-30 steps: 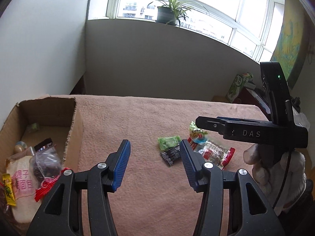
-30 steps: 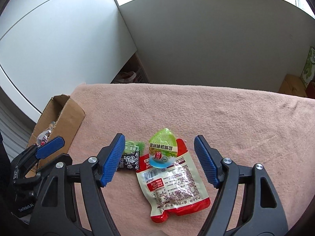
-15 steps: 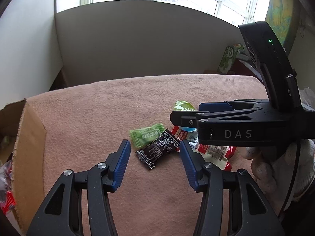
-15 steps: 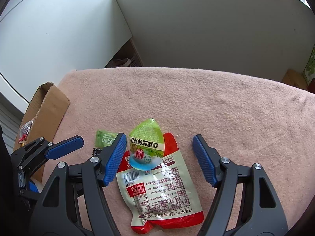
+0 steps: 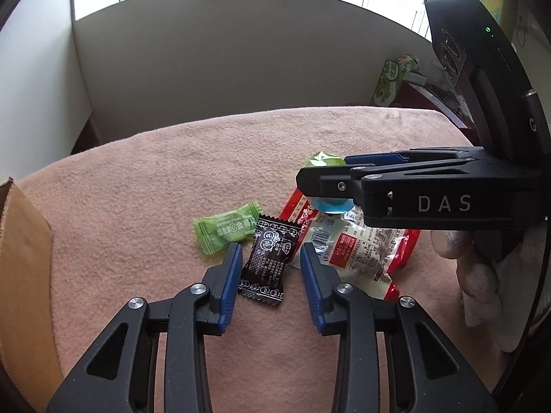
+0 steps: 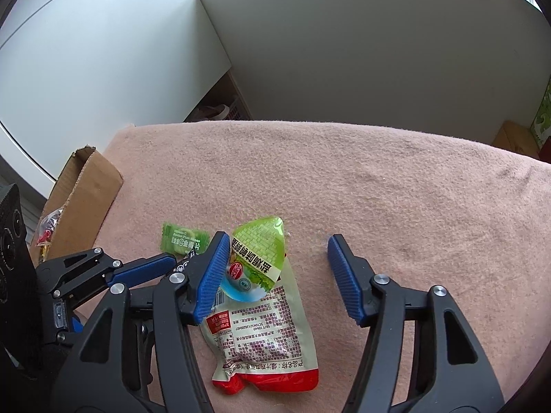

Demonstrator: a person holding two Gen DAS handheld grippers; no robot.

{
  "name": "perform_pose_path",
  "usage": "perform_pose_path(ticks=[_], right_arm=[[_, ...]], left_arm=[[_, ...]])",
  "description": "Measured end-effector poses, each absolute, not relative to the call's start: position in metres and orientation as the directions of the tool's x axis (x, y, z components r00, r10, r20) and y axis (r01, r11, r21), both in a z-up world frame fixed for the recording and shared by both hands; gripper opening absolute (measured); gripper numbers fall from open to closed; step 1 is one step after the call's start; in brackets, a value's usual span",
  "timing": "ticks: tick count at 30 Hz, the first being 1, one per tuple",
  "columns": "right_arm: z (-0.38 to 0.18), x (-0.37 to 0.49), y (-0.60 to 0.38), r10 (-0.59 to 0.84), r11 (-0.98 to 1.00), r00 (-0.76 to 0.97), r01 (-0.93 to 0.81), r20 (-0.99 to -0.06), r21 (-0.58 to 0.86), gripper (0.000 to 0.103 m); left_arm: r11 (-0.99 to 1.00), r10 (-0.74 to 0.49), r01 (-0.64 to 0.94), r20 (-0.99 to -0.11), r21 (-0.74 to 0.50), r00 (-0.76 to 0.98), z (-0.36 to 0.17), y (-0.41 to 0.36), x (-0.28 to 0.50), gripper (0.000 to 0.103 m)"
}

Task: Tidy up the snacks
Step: 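Grasp the green-capped candy cup with the right tool while the left tool grasps the black candy wrapper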

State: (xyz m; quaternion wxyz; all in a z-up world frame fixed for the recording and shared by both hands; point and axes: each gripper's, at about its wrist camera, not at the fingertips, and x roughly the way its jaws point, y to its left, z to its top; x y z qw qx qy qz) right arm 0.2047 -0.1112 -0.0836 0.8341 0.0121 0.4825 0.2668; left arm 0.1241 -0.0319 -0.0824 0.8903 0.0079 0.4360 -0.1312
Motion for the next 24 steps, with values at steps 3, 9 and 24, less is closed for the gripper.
perform_pose_path(ticks=[3, 9, 24], right_arm=[[-0.085, 0.204, -0.109, 0.457, 0.856, 0.392, -0.438, -0.798, 0.275, 0.062], [-0.087, 0.195, -0.097, 0.414, 0.860, 0.417, -0.470, -0.809, 0.198, 0.062], [-0.078, 0.195, -0.110, 0.401, 0.879, 0.460, -0.438, -0.792, 0.191, 0.024]], left_arm=[[0.972, -0.195, 0.226, -0.780, -0.071, 0.594, -0.083, -0.037, 0.127, 0.033], [0.979, -0.167, 0.192, -0.783, -0.062, 0.599, -0.089, -0.034, 0.130, 0.025], [0.986, -0.137, 0.156, -0.778, -0.051, 0.613, -0.088, -0.027, 0.128, 0.022]])
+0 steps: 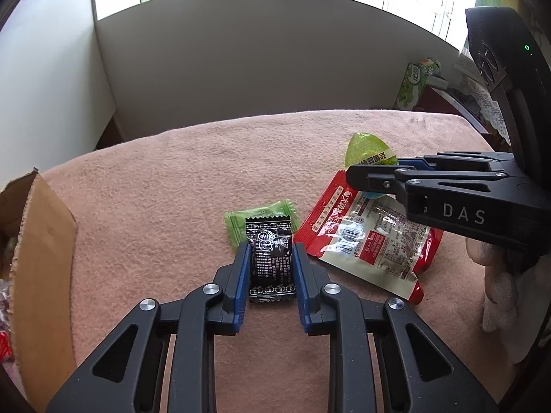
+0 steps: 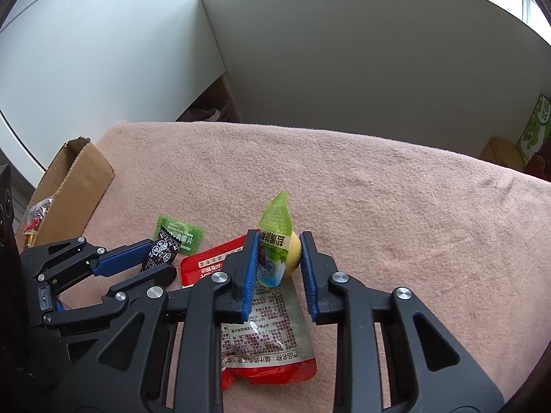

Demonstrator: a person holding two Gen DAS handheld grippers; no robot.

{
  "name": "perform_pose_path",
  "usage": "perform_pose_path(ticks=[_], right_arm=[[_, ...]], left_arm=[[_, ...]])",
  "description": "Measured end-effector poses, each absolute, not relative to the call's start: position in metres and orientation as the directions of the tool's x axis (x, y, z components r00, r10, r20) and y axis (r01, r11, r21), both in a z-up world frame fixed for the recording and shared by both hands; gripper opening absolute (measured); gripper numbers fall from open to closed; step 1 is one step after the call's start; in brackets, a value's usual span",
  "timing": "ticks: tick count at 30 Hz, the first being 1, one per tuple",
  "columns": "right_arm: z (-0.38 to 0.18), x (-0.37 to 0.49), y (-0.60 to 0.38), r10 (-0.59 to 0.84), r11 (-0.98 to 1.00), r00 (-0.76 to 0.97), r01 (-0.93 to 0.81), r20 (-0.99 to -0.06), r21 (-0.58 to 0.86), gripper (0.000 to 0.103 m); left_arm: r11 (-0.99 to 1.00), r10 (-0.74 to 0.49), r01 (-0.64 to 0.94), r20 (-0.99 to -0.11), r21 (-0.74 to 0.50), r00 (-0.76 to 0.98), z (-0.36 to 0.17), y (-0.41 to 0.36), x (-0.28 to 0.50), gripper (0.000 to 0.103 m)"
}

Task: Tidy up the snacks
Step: 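Grasp the green-capped candy cup with the right tool while the left tool grasps the black candy wrapper, then carry both candies into the box and open both tools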

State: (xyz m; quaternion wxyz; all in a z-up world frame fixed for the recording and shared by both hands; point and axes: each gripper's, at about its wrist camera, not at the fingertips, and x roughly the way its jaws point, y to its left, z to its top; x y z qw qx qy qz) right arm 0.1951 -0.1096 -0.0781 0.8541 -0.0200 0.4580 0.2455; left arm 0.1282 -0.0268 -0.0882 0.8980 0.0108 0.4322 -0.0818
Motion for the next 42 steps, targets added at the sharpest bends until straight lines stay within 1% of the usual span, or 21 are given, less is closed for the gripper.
perform_pose_path(ticks=[8, 20, 24, 27, 42], right_arm=[[-0.056, 0.188, -0.121, 0.415, 0.881, 0.494, -0.427, -0.764, 0.203, 0.024], [-0.008, 0.156, -0.091, 0.480, 0.847, 0.522, -0.486, -0.705, 0.216, 0.024], [0.003, 0.143, -0.067, 0.520, 0.817, 0.507, -0.529, -0.688, 0.227, 0.024], [0.007, 0.134, -0.047, 0.548, 0.793, 0.488, -0.562, -0.679, 0.237, 0.024], [-0.003, 0.103, 0.064, 0.616, 0.689, 0.385, -0.686, -0.687, 0.232, 0.024]], left_arm=[[0.989, -0.139, 0.128, -0.744, -0.073, 0.654, -0.067, -0.011, 0.111, 0.022], [0.991, -0.136, 0.097, -0.636, -0.095, 0.759, -0.017, 0.014, 0.064, 0.022], [0.996, -0.090, 0.055, -0.600, -0.077, 0.795, -0.006, 0.035, 0.047, 0.022], [0.996, -0.070, 0.024, -0.587, -0.087, 0.806, -0.003, 0.054, 0.040, 0.022], [0.978, 0.074, -0.174, -0.588, -0.115, 0.805, -0.015, 0.152, 0.006, 0.022]])
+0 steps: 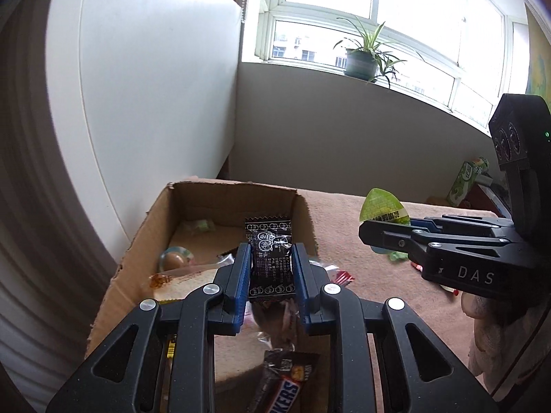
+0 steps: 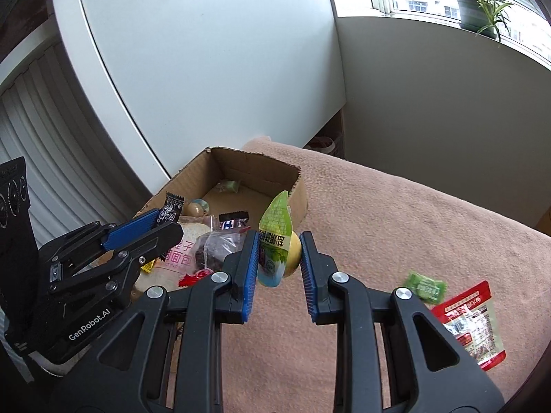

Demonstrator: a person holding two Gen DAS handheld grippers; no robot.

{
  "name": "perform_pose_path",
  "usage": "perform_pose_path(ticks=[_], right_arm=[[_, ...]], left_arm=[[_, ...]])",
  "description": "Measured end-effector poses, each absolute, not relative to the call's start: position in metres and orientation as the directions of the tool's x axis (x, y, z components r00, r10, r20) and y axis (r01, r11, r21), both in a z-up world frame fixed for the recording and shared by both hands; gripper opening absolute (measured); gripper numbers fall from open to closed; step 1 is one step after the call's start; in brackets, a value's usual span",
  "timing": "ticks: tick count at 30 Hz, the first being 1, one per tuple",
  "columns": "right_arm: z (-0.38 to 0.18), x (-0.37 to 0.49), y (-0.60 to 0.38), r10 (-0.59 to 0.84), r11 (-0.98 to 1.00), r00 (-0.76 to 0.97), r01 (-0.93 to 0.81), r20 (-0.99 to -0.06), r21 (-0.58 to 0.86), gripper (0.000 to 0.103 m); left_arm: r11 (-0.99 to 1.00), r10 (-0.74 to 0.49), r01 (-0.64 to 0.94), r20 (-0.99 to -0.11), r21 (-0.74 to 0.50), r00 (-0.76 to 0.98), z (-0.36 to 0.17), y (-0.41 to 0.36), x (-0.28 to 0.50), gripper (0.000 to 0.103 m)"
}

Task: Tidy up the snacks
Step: 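Carry both candies into the box and open both tools, then grasp the jerky pouch with the right tool while the left tool grasps the green candy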

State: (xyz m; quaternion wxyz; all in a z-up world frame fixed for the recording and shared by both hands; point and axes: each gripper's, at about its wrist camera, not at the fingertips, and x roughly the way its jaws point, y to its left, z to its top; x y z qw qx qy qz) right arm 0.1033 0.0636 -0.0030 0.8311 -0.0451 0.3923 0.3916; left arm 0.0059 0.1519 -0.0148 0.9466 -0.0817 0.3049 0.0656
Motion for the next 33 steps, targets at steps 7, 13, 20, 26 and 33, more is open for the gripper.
perform_pose_path(ticks=[7, 13, 20, 26, 33], right_arm=[[-0.012, 0.087, 0.100, 0.635, 0.636, 0.333, -0.737, -0.697, 0.228, 0.024], [-0.014, 0.068, 0.121, 0.647, 0.587, 0.313, -0.786, -0.695, 0.193, 0.026], [-0.008, 0.061, 0.118, 0.657, 0.579, 0.334, -0.798, -0.676, 0.168, 0.059], [-0.006, 0.062, 0.106, 0.644, 0.596, 0.355, -0.788, -0.678, 0.153, 0.059], [0.001, 0.071, 0.077, 0.634, 0.630, 0.395, -0.762, -0.665, 0.148, 0.070]], left_arm=[[0.962, 0.104, -0.230, -0.585, -0.146, 0.804, -0.015, 0.183, -0.001, 0.022], [0.952, 0.111, -0.256, -0.591, -0.168, 0.799, -0.019, 0.197, 0.002, 0.023], [0.939, 0.115, -0.279, -0.583, -0.200, 0.804, -0.017, 0.207, 0.002, 0.033], [0.941, 0.109, -0.272, -0.579, -0.201, 0.808, -0.015, 0.204, 0.003, 0.033], [0.943, 0.096, -0.256, -0.564, -0.212, 0.820, -0.010, 0.196, 0.005, 0.033]])
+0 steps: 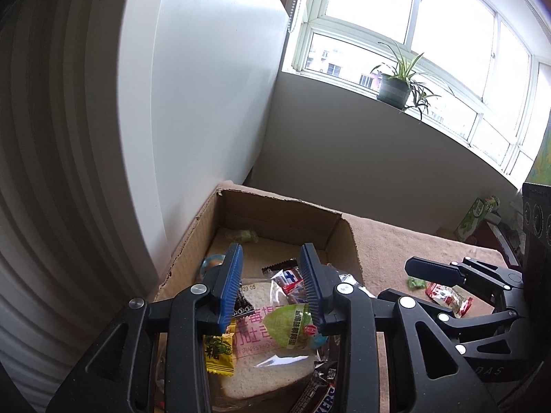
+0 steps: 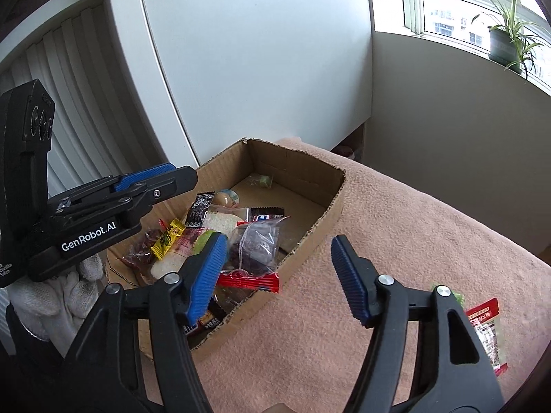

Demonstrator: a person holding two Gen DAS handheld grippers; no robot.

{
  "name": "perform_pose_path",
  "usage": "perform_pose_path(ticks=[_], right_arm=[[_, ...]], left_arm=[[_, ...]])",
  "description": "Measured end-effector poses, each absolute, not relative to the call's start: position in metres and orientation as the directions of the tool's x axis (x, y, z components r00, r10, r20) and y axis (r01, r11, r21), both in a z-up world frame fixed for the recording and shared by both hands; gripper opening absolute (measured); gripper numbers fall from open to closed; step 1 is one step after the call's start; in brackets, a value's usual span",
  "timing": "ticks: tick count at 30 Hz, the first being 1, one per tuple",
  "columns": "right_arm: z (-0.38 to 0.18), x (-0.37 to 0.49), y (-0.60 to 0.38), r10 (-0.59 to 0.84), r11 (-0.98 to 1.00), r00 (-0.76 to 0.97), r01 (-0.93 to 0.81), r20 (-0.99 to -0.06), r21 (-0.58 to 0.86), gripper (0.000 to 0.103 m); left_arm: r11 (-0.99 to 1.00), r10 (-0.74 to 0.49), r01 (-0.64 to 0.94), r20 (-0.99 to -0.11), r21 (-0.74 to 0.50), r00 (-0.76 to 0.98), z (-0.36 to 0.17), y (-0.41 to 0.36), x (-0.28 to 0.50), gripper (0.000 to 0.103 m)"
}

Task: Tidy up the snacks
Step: 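Grasp the jerky pouch with the right tool while the left tool grasps the green candy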

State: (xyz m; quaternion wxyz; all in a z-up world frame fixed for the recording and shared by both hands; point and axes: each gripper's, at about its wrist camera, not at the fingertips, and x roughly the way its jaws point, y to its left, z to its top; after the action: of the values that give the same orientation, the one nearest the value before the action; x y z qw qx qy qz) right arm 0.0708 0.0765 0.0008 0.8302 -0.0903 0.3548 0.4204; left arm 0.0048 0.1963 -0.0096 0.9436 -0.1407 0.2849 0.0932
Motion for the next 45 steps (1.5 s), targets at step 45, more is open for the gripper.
perform_pose_path(ticks=[45], right_arm=[[-0.045, 0.144, -0.168, 0.492, 0.849, 0.474, -0.446, -0.730, 0.283, 0.070]], left_arm=[[0.954, -0.284, 0.110, -0.727, -0.279, 0.625, -0.057, 0.001, 0.144, 0.041]])
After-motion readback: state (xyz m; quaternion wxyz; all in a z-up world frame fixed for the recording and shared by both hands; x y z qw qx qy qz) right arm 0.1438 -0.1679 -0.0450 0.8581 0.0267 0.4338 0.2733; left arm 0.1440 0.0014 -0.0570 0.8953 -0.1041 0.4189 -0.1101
